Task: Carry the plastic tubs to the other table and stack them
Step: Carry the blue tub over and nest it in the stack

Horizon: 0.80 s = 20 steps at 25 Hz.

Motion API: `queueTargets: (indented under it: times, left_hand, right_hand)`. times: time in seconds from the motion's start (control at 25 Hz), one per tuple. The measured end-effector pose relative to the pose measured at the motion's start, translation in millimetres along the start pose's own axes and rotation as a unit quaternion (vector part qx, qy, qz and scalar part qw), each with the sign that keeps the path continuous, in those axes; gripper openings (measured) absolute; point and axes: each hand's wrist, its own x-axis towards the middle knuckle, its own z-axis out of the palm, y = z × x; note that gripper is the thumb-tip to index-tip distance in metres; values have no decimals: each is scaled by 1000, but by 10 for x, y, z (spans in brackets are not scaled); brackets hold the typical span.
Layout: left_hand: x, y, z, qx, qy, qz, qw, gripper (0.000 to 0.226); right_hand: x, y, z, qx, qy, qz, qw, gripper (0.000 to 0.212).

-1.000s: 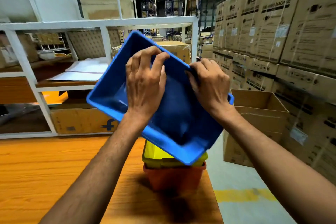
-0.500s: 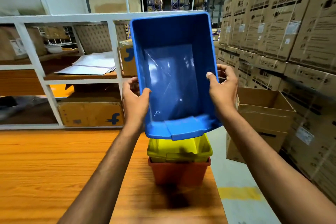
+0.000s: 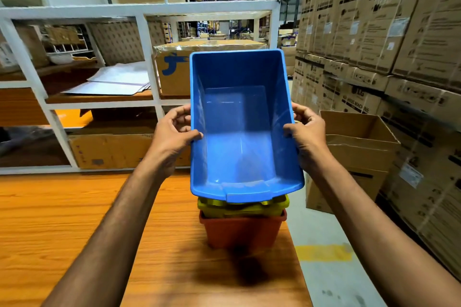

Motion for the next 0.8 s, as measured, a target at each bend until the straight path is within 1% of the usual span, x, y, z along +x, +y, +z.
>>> queueTargets:
  times: [0.08,0.16,0.24,0.32,0.48,0.6,0.68,0.8]
  left_hand:
    - [58,-44,-13,-14,-1,-8,1000,61]
    - [131,-113,-49,-25,3,-24,999,63]
    - [184,-179,-86,-32,6,-51,998,63]
    - [204,-211,-92,-41,0,-79,996,61]
    - [341,-295,-75,-72,-29,-151,985,50]
    - [545,-386,-77,-55,-42,-226,972,47]
    - [629,-427,-81,-49,-64,-269,960,43]
    - [662,-458,-81,-68,-85,-315,943,47]
  right_hand:
    - [33,-7,6,-3,-32,12,999,65]
    - [110,-16,-35,-9,-97,38,994,68]
    - [217,-1,-105,-6,-170,84,982,74]
    - [309,45,-157,6,-218,129,967,78]
    - [468,148,-170,50,-219,222,949,74]
    - [553,151,-171,44,-221,302,926,58]
    - [588,161,-171,31,-214,346,913,48]
    - [625,212,-176,9,-207,386,899,36]
